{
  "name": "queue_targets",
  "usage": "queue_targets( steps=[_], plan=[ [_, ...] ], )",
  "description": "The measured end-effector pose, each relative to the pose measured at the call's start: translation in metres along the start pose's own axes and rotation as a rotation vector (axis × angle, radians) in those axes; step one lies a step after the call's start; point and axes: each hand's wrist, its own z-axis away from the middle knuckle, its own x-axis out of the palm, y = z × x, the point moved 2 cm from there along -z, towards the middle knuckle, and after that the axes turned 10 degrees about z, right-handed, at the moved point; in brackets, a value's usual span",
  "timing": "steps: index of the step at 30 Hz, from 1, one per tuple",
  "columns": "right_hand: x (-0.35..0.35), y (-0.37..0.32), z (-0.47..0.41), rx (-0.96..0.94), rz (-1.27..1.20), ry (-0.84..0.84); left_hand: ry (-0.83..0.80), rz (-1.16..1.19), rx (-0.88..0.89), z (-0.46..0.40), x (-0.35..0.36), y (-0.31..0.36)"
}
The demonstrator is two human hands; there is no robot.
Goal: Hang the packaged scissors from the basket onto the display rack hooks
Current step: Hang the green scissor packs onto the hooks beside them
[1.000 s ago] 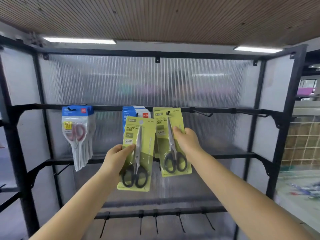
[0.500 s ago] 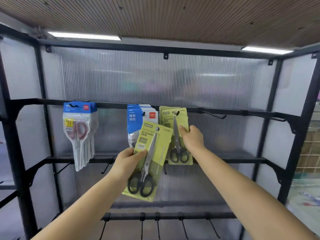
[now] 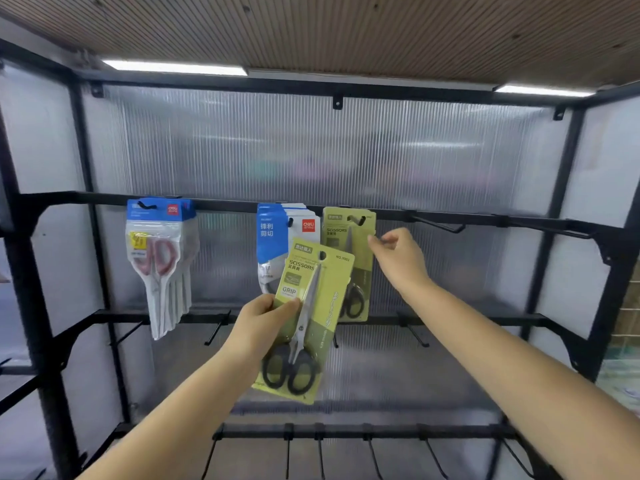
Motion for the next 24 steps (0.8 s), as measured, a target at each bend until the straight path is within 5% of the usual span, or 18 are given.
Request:
queue_targets(
  steps=[10, 24],
  plan=[
    [-0.035, -0.012, 0.038, -0.318, 0.335, -0.323, -0.040, 0.030, -0.048, 0.003, 0.029, -0.017],
    [-0.060, -0.046, 0.021, -0.437, 0.271, -0.157, -0.114, -0.002, 0.025, 0.000, 0.036, -0.022]
  ],
)
